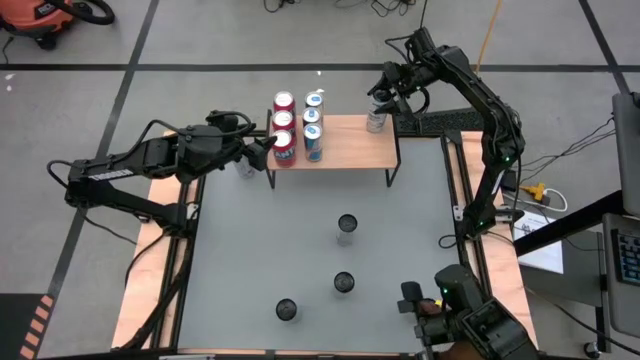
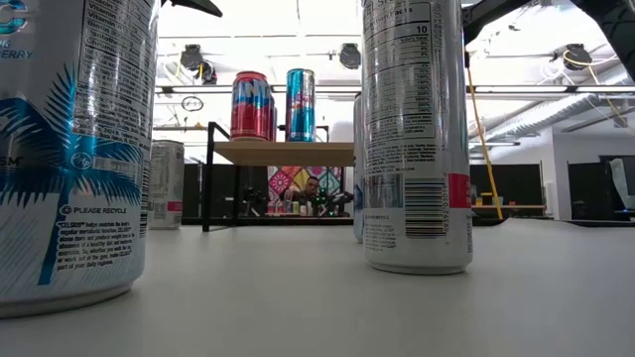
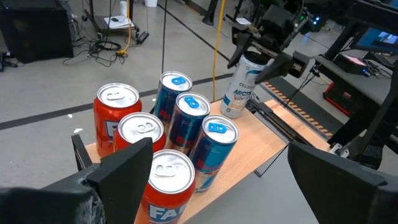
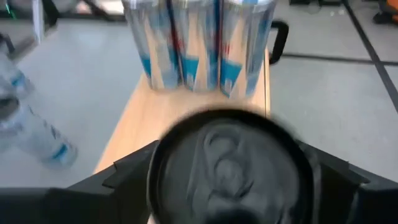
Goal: Place canned beverage on shelf
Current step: Put the top right white-blue soda can on the shelf
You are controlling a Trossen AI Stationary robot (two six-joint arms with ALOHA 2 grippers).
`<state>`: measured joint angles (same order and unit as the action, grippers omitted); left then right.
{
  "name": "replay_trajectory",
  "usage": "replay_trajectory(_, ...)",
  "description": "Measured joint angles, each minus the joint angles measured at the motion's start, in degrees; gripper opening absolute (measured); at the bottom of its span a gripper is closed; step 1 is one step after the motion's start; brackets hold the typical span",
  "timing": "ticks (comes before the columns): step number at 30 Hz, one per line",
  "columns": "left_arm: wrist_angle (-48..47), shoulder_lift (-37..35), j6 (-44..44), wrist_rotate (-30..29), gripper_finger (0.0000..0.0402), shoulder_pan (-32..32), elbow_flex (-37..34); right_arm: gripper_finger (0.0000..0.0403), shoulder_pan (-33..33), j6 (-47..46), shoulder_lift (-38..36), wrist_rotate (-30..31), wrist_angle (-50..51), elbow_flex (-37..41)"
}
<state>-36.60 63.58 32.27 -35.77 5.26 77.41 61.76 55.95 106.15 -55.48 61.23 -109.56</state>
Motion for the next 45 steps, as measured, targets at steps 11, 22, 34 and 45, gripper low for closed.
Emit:
replay_trajectory(11, 0.00, 0.01, -1.35, 0.26, 0.0372, -0.02, 0.00, 0.0334, 0.00, -13.53, -2.37, 0.13, -4.27, 0.00)
replay_trajectory(22, -0.04, 0.01, -4.25, 2.22, 0.0372, 0.00, 0.00, 0.0334, -0.82, -33.58, -8.25, 6.05, -12.94, 0.02)
replay_trajectory(34, 0.00, 0.01, -4.24, 3.04, 0.0372, -0.02, 0.00, 0.0334, -4.13, -51.65, -18.73, 21.54, -12.20, 0.04)
replay_trajectory(45, 0.02, 0.01, -4.32, 2.99, 0.0372, -0.02, 0.00, 0.0334, -9.90, -61.98, -16.40, 38.37, -6.73, 0.92)
